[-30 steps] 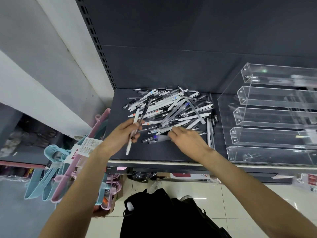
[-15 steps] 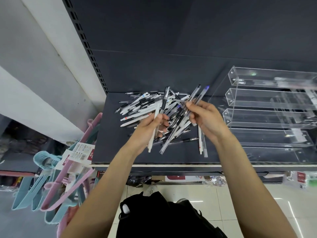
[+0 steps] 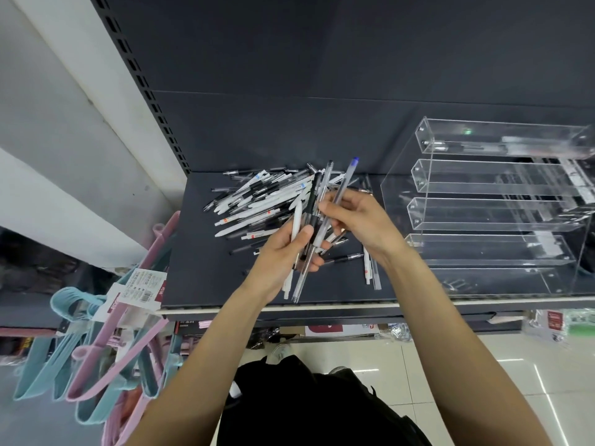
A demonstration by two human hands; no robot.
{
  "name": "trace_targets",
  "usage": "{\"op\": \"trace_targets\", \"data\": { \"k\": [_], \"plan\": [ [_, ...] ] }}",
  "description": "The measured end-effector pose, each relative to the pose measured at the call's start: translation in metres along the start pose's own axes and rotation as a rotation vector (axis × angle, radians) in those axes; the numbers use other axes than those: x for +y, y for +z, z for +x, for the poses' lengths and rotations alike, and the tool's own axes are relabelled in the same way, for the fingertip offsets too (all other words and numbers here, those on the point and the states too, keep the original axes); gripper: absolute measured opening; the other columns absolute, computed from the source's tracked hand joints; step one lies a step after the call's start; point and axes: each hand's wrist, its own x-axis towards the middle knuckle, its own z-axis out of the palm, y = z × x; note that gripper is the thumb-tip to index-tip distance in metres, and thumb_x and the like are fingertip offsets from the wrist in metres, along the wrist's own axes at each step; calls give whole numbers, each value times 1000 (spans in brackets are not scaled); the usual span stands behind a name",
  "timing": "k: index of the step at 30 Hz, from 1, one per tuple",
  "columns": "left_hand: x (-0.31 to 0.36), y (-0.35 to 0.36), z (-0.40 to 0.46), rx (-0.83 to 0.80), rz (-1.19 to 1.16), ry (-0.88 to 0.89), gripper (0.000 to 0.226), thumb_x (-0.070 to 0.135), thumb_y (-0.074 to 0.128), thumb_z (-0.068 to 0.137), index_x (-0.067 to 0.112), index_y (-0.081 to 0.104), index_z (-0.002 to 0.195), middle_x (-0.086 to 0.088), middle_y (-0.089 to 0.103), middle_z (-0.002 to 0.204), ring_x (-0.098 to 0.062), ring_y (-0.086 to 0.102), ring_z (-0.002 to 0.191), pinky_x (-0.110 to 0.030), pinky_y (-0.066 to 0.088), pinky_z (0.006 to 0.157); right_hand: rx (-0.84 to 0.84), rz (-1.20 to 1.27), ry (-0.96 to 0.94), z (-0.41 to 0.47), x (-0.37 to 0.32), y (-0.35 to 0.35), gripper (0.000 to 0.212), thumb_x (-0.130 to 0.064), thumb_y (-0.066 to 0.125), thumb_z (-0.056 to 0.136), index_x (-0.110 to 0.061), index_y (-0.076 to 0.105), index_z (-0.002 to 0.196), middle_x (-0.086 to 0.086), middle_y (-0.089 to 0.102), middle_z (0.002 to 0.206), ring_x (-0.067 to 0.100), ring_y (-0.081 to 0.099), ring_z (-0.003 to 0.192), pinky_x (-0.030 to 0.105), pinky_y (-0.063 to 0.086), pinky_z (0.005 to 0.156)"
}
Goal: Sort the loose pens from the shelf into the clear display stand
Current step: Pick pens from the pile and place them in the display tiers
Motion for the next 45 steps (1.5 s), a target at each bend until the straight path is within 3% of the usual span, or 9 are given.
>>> {"op": "trace_targets", "data": {
  "k": [6,11,17,24,30,35,38,41,45],
  "plan": [
    [-12,-2,-4,147,61,51,14,16,46,100,21,58,105,10,64,76,-7,60,60,-19,48,55,-112,-78,71,0,4,5,29,-3,64,85,-3,60,114,5,56,69,6,52,55,17,48,53],
    [-15,-3,-10,153,163,48,21,21,43,101,17,54,118,18,68,76,-9,62,56,-21,48,47,-102,-115,85,5,9,16,17,-3,66,84,3,63,99,3,51,58,10,46,48,18,43,49],
    [-15,-13,-27,96,98,-16,23,23,40,101,9,53,114,3,74,90,-15,63,54,-22,45,43,-38,-46,29,17,1,11,22,-9,68,83,4,64,100,2,49,58,13,40,47,17,40,51],
    [-11,-11,-28,70,-118,-61,25,25,34,103,20,56,114,-1,74,98,-27,72,77,-31,59,69,-115,-40,56,14,6,23,16,-5,66,84,3,64,98,17,51,79,7,42,48,17,40,44],
    [-17,-13,-26,82,-42,-12,25,19,44,100,2,54,115,4,67,84,-7,47,49,-19,39,45,-101,-126,54,11,4,26,31,-15,67,86,-8,61,115,1,52,59,9,47,46,19,45,54],
    [-18,-16,-23,114,-125,19,21,19,42,100,20,54,118,2,71,108,-18,72,83,-22,52,58,-82,-205,37,6,7,29,50,-10,67,85,-12,46,130,3,61,74,12,56,53,25,49,56],
    [-22,-18,-21,118,-131,32,22,19,42,101,18,55,118,0,73,100,-25,72,86,-30,58,69,-127,-332,35,0,14,34,57,-12,73,80,-14,43,128,9,64,82,15,60,54,32,54,58],
    [-24,-19,-21,118,-29,48,21,19,45,99,14,55,117,-1,72,92,-15,69,71,-25,54,60,-129,-257,74,-4,13,35,49,-10,74,78,-14,45,118,8,63,76,15,61,53,30,55,56],
    [-27,-21,-24,143,-5,64,13,19,46,99,14,55,107,3,71,81,-9,60,63,-21,46,54,-94,-41,115,1,3,30,12,-19,58,92,-9,56,98,3,60,79,11,58,57,21,46,49]
  ]
}}
